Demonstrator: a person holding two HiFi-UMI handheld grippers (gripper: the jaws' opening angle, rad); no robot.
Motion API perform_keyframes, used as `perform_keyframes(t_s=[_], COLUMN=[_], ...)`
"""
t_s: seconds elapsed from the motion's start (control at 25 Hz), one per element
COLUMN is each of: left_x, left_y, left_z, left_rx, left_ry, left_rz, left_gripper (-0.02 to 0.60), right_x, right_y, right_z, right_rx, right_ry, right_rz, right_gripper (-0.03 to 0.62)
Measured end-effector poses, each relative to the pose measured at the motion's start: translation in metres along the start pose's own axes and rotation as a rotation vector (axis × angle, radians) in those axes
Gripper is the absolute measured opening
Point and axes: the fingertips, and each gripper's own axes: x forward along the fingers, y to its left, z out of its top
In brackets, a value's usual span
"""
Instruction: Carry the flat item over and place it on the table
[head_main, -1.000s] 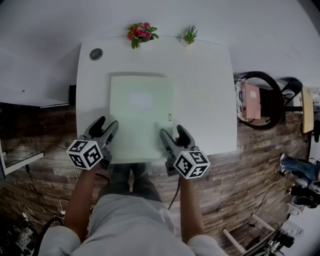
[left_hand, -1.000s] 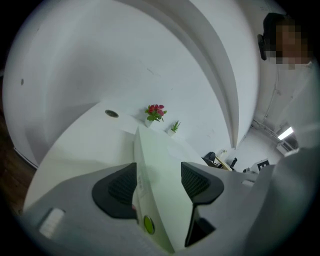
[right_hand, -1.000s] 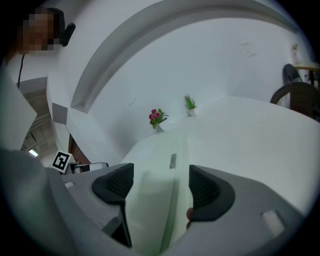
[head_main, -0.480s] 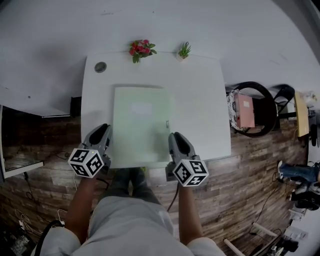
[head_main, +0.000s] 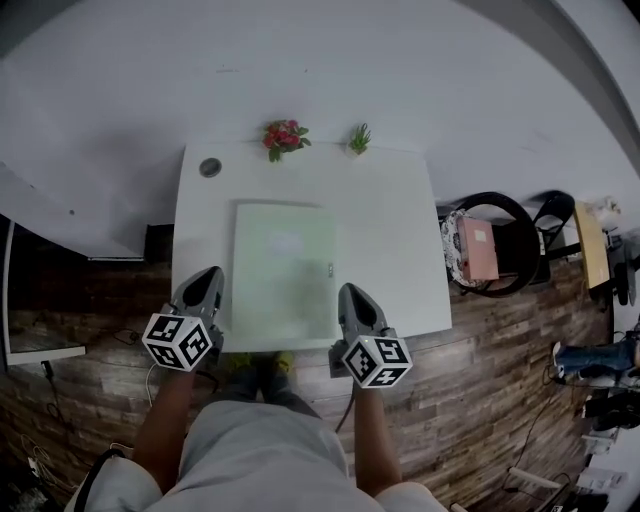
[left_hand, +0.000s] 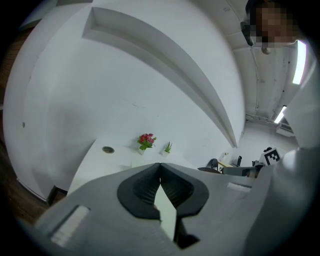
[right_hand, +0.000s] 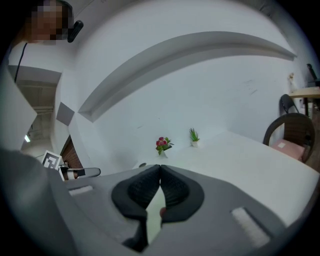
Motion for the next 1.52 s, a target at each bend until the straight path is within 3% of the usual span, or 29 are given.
perform_keyframes(t_s=[0.92,1.52], left_x=[-0.03,-0.034], left_y=[-0.043,-0.046], left_z=[0.108,0.139], left_rx=[0.159,0.201], left_ry=[-0.209,-0.25], left_rz=[-0.071,-0.071], left_gripper=[0.008,0.008], right_x=[-0.059,-0.063], right_y=[0.015,0.02], right_z=[0.094,0.126], right_rx=[-0.169,-0.236], right_ry=[-0.196,-0.253], right_rz=[-0.051,-0.063], right_gripper=[0.003,0.003])
